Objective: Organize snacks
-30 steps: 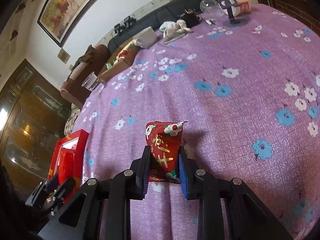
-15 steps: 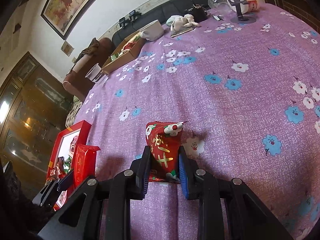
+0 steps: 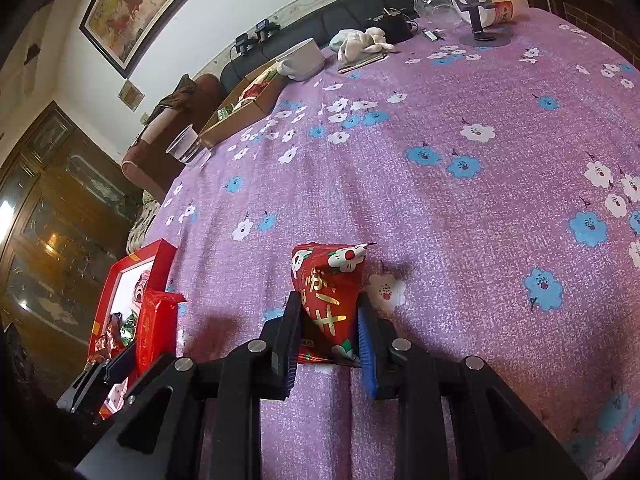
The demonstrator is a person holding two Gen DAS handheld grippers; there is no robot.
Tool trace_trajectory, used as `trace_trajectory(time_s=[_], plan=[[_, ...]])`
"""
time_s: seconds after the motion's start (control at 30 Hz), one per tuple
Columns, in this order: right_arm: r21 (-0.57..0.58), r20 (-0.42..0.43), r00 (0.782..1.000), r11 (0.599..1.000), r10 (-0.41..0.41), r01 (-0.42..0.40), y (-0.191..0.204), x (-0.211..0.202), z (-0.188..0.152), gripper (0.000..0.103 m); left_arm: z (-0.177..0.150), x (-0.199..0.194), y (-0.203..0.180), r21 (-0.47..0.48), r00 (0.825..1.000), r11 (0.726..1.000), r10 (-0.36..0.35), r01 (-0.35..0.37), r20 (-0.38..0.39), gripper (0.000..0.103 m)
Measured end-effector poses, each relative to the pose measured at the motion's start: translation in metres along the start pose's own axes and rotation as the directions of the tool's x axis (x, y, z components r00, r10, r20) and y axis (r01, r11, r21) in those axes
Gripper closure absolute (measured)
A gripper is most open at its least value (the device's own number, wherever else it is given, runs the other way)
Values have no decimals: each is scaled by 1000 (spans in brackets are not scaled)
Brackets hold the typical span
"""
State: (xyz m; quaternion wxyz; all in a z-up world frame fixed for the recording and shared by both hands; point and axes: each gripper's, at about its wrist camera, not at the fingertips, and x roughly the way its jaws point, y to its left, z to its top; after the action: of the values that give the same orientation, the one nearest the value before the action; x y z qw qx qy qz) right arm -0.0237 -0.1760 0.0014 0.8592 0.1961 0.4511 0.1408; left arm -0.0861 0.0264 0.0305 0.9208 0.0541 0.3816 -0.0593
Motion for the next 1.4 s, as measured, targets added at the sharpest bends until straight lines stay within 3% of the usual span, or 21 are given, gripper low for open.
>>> trace_trajectory(time_s=[1.4], plan=[[-9,17,1000,1000,-21,22,0,0,0,77,-7,-4,10,-31,1000,999,-14,14,-1,59]])
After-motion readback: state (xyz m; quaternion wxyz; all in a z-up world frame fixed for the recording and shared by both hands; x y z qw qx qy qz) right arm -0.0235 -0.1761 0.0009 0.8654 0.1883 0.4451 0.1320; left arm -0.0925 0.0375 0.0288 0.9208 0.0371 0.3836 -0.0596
